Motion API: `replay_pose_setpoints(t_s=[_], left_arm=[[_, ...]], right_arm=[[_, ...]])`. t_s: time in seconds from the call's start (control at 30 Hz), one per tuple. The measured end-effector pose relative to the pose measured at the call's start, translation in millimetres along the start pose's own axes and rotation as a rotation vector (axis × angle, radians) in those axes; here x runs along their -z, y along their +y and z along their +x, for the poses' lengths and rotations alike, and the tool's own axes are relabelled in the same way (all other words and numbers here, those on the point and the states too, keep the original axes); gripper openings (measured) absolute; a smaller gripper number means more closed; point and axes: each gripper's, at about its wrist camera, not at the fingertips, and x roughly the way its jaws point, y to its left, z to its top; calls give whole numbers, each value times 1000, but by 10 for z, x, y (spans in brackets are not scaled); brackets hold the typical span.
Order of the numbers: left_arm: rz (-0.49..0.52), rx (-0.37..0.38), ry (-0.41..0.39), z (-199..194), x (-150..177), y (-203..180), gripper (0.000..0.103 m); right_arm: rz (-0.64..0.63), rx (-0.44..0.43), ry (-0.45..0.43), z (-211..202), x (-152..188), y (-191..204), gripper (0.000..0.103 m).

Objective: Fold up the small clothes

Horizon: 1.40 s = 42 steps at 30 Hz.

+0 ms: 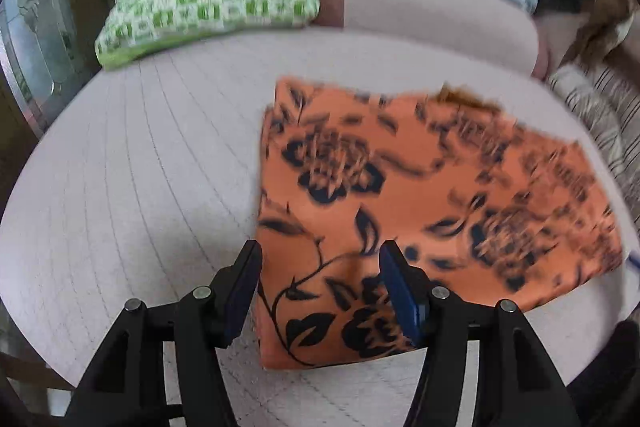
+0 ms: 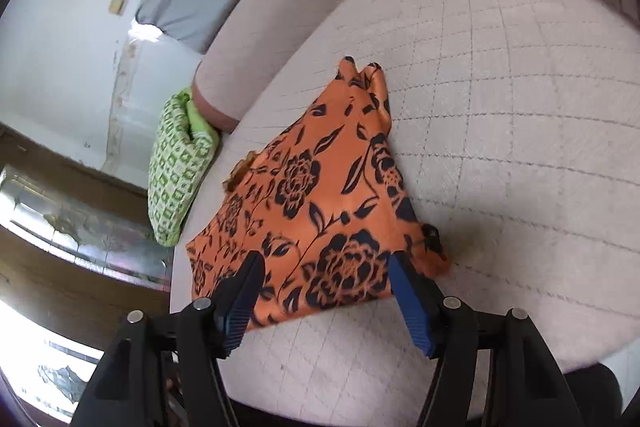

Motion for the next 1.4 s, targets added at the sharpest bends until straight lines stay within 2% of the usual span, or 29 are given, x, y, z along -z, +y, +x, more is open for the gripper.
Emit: replay_pose_setpoints(t_s=[0.1, 0.17, 0.33, 0.37, 0.43, 0.47, 0.5, 0.53, 0.67, 0.7, 0.73, 0.77, 0.83, 0.87, 0.9, 0.93, 1.03, 1.07, 1.13, 1.17, 1.23, 1.33, 1.4], left_arm=[[-3, 29, -45, -82, -22, -116, 62], [-7, 46, -32, -30, 5, -233, 62], [13, 87, -27, 17, 139, -452, 62], [30, 79, -10, 73, 162, -486, 62], [50, 28, 85, 314, 208, -501, 63], [70, 15, 100, 396, 257, -512, 63], [106, -1, 67, 383, 282, -547, 63], [121, -9, 69, 382, 286, -565, 63], [121, 2, 87, 396, 272, -553, 63], [121, 2, 91, 391, 264, -558, 63], [113, 3, 97, 371, 240, -556, 63], [91, 10, 101, 342, 204, -547, 63], [65, 29, 81, 238, 124, -552, 63], [63, 42, 42, 144, 63, -576, 63], [70, 55, 10, 68, 8, -616, 63], [77, 70, -11, 21, -33, -653, 63], [106, 129, -64, -47, -153, -829, 63], [117, 137, -60, -9, -164, -874, 63], [153, 137, -27, 159, -124, -983, 63], [168, 108, 19, 319, -66, -1023, 63], [166, 98, 89, 531, 26, -1028, 63], [238, 58, 51, 527, 117, -1102, 63], [236, 62, 54, 539, 125, -1093, 63]], right_arm=[[182, -62, 28, -67, 108, -300, 71], [221, -84, 31, 80, 174, -278, 71], [406, -90, -80, 278, 142, -352, 71], [415, -89, -112, 289, 116, -352, 71], [411, -70, -160, 272, 105, -357, 71], [416, -62, -161, 294, 96, -357, 64], [390, -29, -154, 305, 71, -318, 28], [359, 0, -147, 294, 49, -279, 10], [168, 102, -192, 176, 5, 73, 11], [138, 137, -181, 213, 9, 83, 11], [117, 189, -142, 315, 24, 34, 12], [132, 205, -99, 372, 55, -77, 16], [194, 92, -103, 305, 97, -256, 22], [190, 77, -106, 235, 84, -263, 37], [167, 78, -126, 128, 65, -239, 64], [145, 79, -148, 27, 50, -222, 73], [40, 84, -190, -210, -131, -88, 74], [23, 70, -198, -231, -228, -55, 74], [-15, 35, -160, -134, -500, 40, 74], [-44, 31, -143, -44, -633, 75, 74], [-105, 28, -67, 283, -925, 140, 74], [-177, 111, 24, 843, -1304, 207, 74], [-161, 159, 58, 1106, -1454, 165, 74]])
